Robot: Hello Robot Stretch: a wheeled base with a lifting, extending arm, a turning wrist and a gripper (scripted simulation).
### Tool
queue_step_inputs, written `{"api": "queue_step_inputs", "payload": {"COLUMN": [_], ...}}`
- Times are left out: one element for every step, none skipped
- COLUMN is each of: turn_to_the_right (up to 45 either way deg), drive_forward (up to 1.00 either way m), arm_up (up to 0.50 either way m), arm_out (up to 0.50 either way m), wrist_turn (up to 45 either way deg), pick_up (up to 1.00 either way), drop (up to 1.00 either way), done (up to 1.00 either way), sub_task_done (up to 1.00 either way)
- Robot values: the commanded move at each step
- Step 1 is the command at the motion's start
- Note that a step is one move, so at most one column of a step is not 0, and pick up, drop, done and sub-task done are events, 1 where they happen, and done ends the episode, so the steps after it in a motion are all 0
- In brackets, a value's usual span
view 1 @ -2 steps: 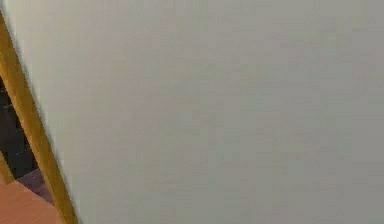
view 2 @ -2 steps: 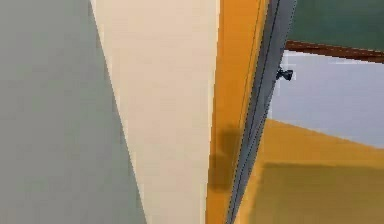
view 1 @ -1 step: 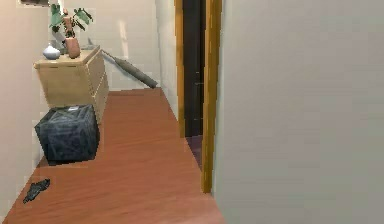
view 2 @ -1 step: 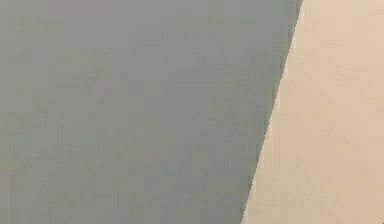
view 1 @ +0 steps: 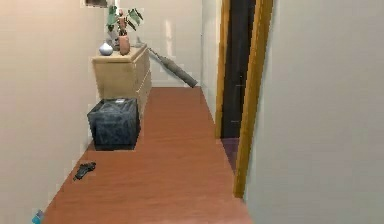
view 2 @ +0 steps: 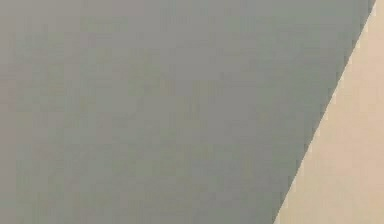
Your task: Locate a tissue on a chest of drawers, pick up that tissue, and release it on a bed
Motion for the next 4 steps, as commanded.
{"api": "queue_step_inputs", "payload": {"turn_to_the_right": [0.0,-9.0,0.0,0.0], "drive_forward": [0.30,0.00,1.00,0.85], "arm_up": [0.00,0.00,0.00,0.00], "arm_out": [0.00,0.00,0.00,0.00], "wrist_turn": [0.0,0.0,0.0,0.0], "pick_up": [0.00,0.00,0.00,0.00], "drop": [0.00,0.00,0.00,0.00], "done": [0.00,0.00,0.00,0.00], "sub_task_done": [0.00,0.00,0.00,0.00]}}
